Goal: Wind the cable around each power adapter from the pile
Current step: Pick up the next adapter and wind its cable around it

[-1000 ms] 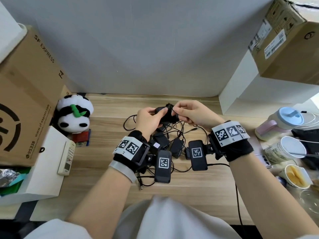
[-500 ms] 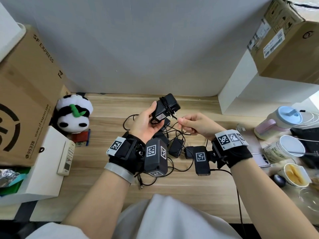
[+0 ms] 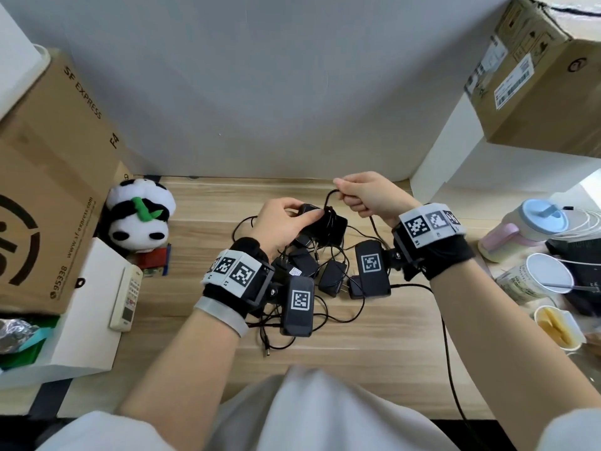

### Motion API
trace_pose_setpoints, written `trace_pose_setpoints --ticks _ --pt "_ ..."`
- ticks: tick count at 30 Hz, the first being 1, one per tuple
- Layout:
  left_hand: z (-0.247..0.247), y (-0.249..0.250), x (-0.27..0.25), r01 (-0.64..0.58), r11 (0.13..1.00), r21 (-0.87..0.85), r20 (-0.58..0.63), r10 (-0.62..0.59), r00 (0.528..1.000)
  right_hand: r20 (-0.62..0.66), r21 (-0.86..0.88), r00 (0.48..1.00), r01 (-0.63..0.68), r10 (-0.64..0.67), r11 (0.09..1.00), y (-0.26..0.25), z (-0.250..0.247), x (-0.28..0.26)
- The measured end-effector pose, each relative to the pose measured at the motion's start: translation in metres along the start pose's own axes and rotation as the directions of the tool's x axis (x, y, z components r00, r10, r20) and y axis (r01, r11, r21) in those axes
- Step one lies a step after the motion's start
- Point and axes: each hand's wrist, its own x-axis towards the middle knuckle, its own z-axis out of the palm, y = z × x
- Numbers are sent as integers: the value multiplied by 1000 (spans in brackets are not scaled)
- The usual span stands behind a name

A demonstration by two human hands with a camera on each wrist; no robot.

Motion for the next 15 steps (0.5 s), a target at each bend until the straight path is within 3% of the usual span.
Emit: trace_pose_setpoints --ticks 3,6,9,15 --pt "1 -3 5 7 1000 -17 -159 -9 987 101 -45 990 106 -101 993 -3 14 -9" --pt "1 -5 6 44 972 -231 -258 -105 961 169 -46 975 153 -143 987 9 26 -15" --pt "-3 -6 5 108 860 -499 -223 -248 943 196 -51 975 115 -102 992 26 32 -16" --pt "-3 2 -1 219 591 -776 -2 -349 937 190 31 982 -16 10 999 47 28 -9"
